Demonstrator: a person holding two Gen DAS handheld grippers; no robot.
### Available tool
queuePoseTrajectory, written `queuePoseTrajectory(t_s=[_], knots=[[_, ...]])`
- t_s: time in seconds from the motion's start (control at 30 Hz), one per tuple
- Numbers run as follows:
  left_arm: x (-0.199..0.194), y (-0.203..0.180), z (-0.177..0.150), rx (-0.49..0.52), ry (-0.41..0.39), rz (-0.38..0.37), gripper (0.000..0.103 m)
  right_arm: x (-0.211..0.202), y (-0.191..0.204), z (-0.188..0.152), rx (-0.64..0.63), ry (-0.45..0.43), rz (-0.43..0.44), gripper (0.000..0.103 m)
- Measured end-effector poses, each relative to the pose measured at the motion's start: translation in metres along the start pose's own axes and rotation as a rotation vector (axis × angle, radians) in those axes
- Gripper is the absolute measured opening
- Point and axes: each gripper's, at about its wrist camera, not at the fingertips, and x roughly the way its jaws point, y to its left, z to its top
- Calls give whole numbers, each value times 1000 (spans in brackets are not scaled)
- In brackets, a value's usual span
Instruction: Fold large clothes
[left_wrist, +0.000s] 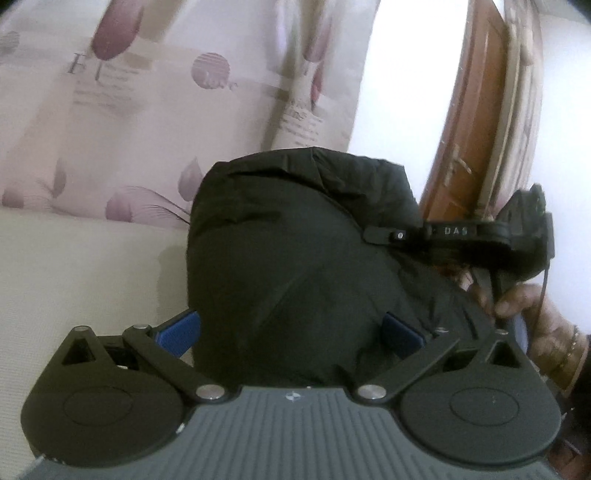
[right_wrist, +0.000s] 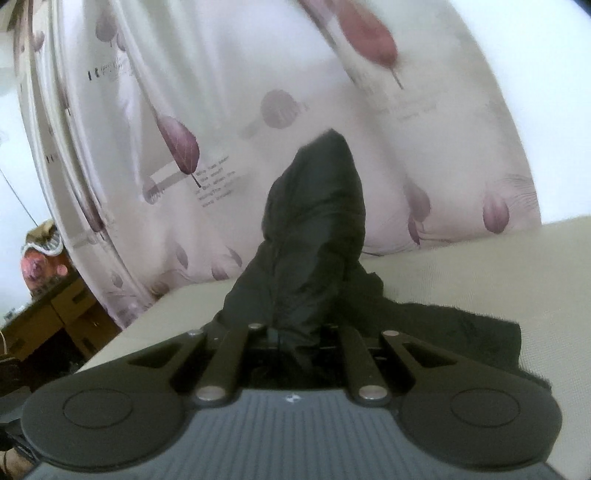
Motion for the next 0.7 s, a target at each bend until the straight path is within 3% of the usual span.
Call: queuePoseTrajectory(t_s=[0.1,0.2,0.37,0.5,0.6,0.63,0.67,0.7], knots=[[12,-8,-2,42,30,-3,103,-12,-17,-24,69,-30,28,9],[25,-19,-6,98,78,2,103,10,-63,-24,136,-39,41,11],[37,-22,-11,120,113,11,103,-8,-119,6,283,-69,66,19],[40,-18,-11,93,121,15,103,-46,-119,12,283,-108,9,23],[39,-20,-11,95,119,15,103,-74,-127,19,331,-100,-150,33],[38,-19,-12,95,117,14,103,-86,-131,17,363,-101,-189,42],[38,-19,-13,96,116,13,103,-94,-136,13,391,-99,-200,60],[38,-19,-13,96,115,12,103,-97,-144,10,431,-69,-213,71]])
